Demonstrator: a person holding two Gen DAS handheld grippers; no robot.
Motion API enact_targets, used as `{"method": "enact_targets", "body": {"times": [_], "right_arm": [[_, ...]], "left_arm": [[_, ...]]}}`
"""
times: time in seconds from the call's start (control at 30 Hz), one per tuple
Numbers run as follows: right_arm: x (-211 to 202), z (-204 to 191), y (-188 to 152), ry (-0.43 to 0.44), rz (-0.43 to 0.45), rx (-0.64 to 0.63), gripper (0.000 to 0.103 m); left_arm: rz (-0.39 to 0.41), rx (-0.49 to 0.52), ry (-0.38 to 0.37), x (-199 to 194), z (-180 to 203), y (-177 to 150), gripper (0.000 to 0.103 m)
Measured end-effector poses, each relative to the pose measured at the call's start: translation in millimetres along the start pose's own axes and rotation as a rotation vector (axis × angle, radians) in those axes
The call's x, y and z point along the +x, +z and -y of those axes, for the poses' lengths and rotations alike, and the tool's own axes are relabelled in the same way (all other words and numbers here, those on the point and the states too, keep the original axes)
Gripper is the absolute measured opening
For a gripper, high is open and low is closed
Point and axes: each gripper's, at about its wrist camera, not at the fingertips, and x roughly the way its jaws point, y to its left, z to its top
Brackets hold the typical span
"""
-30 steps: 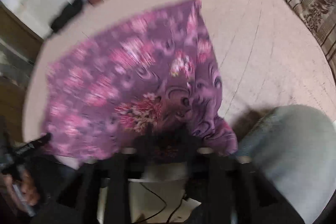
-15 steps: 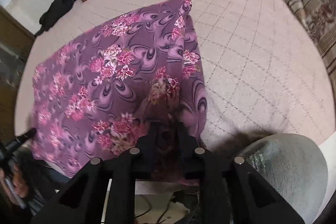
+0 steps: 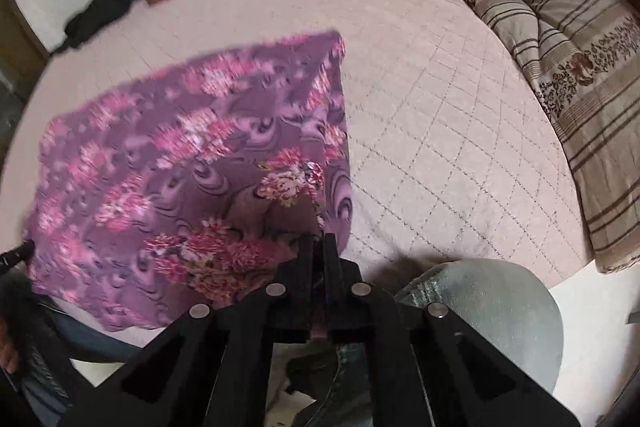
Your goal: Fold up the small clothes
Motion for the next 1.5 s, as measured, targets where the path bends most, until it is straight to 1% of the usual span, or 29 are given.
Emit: {"method": "enact_targets", "body": {"times": [0.03,0.07,0.13,0.17,0.2,0.23,0.27,0.3,0.33,0.4,0.43,0.47,0.53,0.6,0.63,0.7,0.77,0.83,0.87,0.93,0.97,1.0,1.1,1.23,1.27,1.3,1.37,1.4,1.5], "right_arm": [[14.2,1.3,2.2,-0.007,-0.048,0.005,0.004],[21.4,1.7,3.6,-0.016,-0.071,0.013,0.004],[16.6,3.3,6.4,-0.021,-0.054,0.032,0.004],[14.3,3.3,6.7,-0.025,-0.042,0.027,0.006],[12.2,2.8,5.8,-0.013,-0.031,0.018,0.010],[9.2,3.6,5.3,0.000,-0.022,0.013,0.021],[1.7,4.8,5.1,0.020,0.003,0.013,0.038],[-5.7,5.9,5.6,0.032,0.032,0.015,0.045],[-20.8,7.5,4.3,0.050,0.088,0.025,0.049],[-52.4,7.3,4.7,0.097,0.192,0.029,0.057],[-62.0,4.4,6.7,0.122,0.219,0.024,0.063],[-71.5,-3.9,9.5,0.157,0.243,0.011,0.064],[-89.2,-31.4,19.3,0.264,0.272,-0.048,0.066],[-97.3,-57.2,27.5,0.372,0.274,-0.095,0.070],[-96.9,-73.7,36.2,0.443,0.256,-0.121,0.070],[-93.3,-111.8,45.7,0.549,0.200,-0.176,0.070],[-86.6,-143.1,56.5,0.591,0.151,-0.220,0.070],[-73.3,-178.9,68.3,0.651,0.069,-0.266,0.070],[-69.3,-190.5,70.5,0.673,0.040,-0.273,0.070],[-51.2,-223.8,81.1,0.694,-0.045,-0.299,0.070],[-45.2,-234.9,83.3,0.689,-0.069,-0.308,0.070],[-36.7,-249.2,86.8,0.685,-0.102,-0.321,0.070],[-12.2,-285.5,94.4,0.689,-0.209,-0.355,0.070],[10.4,-332.0,98.9,0.615,-0.311,-0.420,0.069],[13.9,-342.3,96.8,0.598,-0.333,-0.444,0.067],[19.1,-358.1,93.3,0.562,-0.365,-0.484,0.064],[26.1,-380.5,87.6,0.499,-0.389,-0.533,0.054],[31.2,-393.8,82.1,0.459,-0.404,-0.577,0.054],[47.0,-413.1,68.2,0.356,-0.431,-0.659,0.053]], "left_arm": [[-0.004,-0.004,0.009,1.2,1.0,1.6,0.005],[-0.002,-0.005,0.004,-1.3,2.4,2.0,0.005],[0.008,0.003,-0.020,-7.1,1.2,0.2,0.009],[0.003,-0.008,-0.033,-9.0,-2.3,-0.3,0.010],[0.006,-0.025,-0.053,-12.2,-6.5,-0.9,0.015],[0.017,-0.045,-0.076,-16.8,-11.6,-1.3,0.021],[0.044,-0.078,-0.087,-25.7,-19.2,-2.3,0.034],[0.070,-0.100,-0.089,-32.7,-24.0,-2.6,0.046],[0.099,-0.117,-0.094,-40.0,-28.9,-2.6,0.051],[0.158,-0.136,-0.091,-55.5,-37.9,-0.1,0.066],[0.173,-0.133,-0.080,-58.0,-41.5,3.8,0.069],[0.182,-0.119,-0.062,-58.4,-40.6,11.8,0.073],[0.177,-0.086,-0.049,-54.0,-32.9,20.5,0.073],[0.152,-0.053,-0.048,-42.6,-22.7,27.5,0.073],[0.136,-0.042,-0.057,-35.7,-17.9,27.4,0.073],[0.085,-0.048,-0.093,-20.2,-16.9,25.8,0.073],[0.024,-0.081,-0.129,-7.9,-18.4,21.7,0.073],[-0.026,-0.112,-0.179,0.2,-23.7,19.3,0.067],[-0.036,-0.118,-0.194,1.2,-25.7,18.9,0.064],[-0.037,-0.149,-0.242,0.4,-32.2,18.6,0.045],[-0.062,-0.186,-0.289,4.2,-38.6,17.5,0.017],[-0.080,-0.212,-0.317,7.5,-43.2,16.8,0.010],[-0.066,-0.242,-0.377,3.4,-50.1,15.3,0.009],[-0.006,-0.277,-0.463,-7.7,-56.4,9.5,0.008],[0.004,-0.282,-0.479,-8.7,-57.7,9.7,0.008],[0.009,-0.284,-0.491,-9.6,-58.6,9.4,0.008],[0.010,-0.293,-0.501,-9.5,-60.6,9.6,0.008],[0.009,-0.295,-0.501,-9.2,-60.8,9.6,0.008],[0.027,-0.275,-0.499,-13.9,-56.1,12.3,0.007]]}}
